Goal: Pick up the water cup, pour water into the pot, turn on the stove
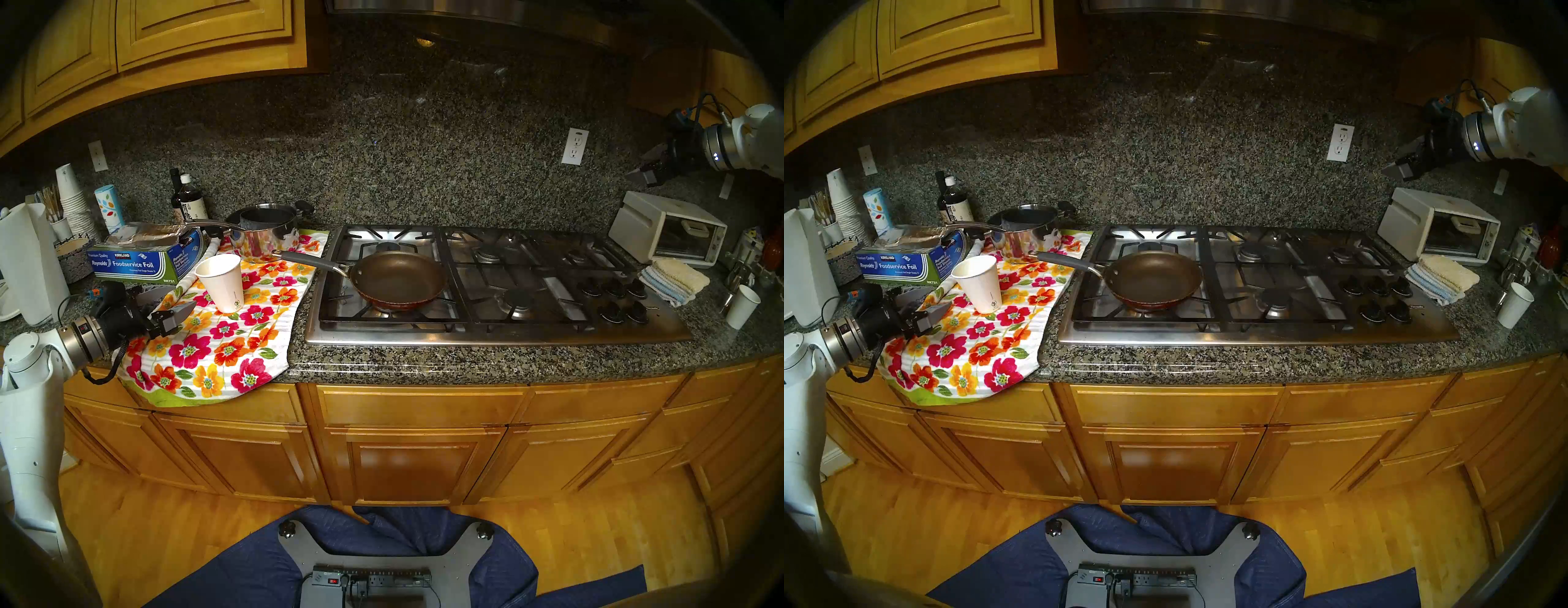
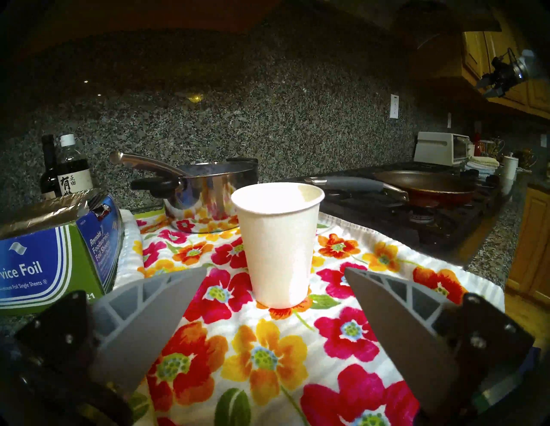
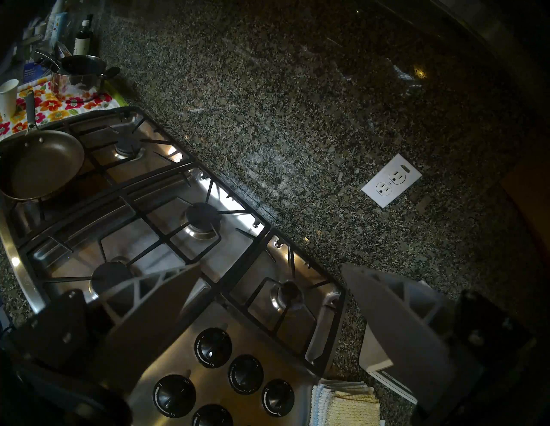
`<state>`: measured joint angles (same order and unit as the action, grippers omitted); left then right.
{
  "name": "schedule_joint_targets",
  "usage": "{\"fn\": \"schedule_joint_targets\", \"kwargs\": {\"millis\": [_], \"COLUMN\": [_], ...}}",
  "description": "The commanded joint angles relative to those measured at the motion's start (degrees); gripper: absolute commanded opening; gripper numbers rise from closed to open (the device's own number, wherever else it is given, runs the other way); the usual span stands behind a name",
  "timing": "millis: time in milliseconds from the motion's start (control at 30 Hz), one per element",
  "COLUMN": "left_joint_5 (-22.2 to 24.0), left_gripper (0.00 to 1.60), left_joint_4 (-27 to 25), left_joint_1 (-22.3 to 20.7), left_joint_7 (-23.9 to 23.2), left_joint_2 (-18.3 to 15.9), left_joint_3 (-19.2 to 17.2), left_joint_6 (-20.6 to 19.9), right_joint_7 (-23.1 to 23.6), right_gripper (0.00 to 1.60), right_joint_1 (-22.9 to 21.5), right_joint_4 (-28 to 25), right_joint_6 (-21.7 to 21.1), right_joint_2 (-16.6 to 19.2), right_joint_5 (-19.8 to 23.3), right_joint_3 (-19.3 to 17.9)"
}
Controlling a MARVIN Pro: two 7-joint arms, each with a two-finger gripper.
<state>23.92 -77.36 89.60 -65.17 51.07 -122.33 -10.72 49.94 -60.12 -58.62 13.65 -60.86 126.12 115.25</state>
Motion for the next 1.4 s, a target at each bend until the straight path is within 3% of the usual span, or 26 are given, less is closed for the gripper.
{"fn": "schedule_joint_targets", "kwargs": {"millis": [0, 467, 1367], "left_joint_5": [0.9, -0.47, -0.17], "left_gripper": [1.6, 1.6, 1.6], "left_joint_4": [0.57, 1.75, 3.15], "left_joint_1": [-4.5, -5.95, -7.71], "left_joint_7": [0.32, 1.29, 1.01], "left_joint_2": [-0.91, -0.28, 0.78], "left_joint_3": [0.8, 3.66, 6.26], "left_joint_6": [0.48, 4.91, 6.76], "right_joint_7": [-0.14, -0.13, -0.12], "right_gripper": [1.6, 1.6, 1.6], "right_joint_1": [-1.74, -1.74, -1.74], "right_joint_4": [1.46, 1.47, 1.48], "right_joint_6": [0.12, 0.13, 0.13], "right_joint_2": [-0.36, -0.37, -0.37], "right_joint_5": [0.26, 0.27, 0.28], "right_joint_3": [0.02, 0.03, 0.04]}}
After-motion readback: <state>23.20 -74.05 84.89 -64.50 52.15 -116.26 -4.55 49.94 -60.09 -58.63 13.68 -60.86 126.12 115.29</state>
